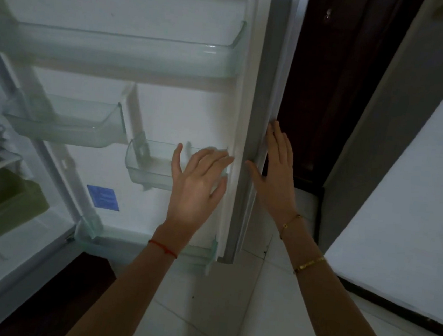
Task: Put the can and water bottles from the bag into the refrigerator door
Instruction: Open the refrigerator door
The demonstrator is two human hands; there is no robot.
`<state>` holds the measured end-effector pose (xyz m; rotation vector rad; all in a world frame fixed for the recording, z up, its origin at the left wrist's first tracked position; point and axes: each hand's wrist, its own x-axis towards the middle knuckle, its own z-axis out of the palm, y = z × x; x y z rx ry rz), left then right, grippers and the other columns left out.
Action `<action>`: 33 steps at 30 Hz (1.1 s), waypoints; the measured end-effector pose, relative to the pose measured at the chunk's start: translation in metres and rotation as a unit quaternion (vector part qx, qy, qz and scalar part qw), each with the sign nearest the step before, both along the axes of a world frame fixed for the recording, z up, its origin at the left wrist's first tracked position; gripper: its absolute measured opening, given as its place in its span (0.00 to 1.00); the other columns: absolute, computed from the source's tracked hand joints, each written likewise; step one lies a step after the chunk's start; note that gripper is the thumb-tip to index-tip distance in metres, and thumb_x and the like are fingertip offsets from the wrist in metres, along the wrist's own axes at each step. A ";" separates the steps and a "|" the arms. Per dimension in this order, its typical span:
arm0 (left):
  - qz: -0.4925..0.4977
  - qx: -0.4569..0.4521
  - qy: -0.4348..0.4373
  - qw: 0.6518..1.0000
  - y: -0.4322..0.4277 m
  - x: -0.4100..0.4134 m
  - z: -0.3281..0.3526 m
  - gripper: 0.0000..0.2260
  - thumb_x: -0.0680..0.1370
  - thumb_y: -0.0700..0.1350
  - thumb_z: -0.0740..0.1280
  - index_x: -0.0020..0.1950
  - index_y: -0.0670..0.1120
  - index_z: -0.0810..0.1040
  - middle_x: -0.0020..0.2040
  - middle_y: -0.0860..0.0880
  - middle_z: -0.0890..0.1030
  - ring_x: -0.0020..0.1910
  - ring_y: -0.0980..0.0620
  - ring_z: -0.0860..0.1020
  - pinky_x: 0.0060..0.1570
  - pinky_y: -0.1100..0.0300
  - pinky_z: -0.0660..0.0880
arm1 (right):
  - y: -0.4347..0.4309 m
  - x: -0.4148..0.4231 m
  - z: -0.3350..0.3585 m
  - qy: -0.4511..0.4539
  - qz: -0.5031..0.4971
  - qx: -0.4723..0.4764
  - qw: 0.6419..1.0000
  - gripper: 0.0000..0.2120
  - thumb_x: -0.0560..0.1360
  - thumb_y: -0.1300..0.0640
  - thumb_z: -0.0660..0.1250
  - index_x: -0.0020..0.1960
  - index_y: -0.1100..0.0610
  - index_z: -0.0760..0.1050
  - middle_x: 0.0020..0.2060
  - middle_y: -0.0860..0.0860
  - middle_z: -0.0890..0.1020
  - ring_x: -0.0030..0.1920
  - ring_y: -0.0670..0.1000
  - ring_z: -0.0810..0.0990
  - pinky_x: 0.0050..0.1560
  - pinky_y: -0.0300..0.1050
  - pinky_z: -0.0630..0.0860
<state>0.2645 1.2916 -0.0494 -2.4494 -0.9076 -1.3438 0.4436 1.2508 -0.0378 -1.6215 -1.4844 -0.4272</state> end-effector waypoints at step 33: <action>0.107 -0.103 -0.005 0.989 0.121 0.110 0.011 0.23 0.78 0.48 0.65 0.71 0.40 0.73 0.68 0.43 0.77 0.69 0.44 0.73 0.74 0.45 0.62 | 0.209 0.106 0.007 0.004 0.076 -0.037 0.996 0.35 0.77 0.53 0.65 0.77 0.58 0.52 0.77 0.53 0.57 0.76 0.55 0.57 0.77 0.53 0.56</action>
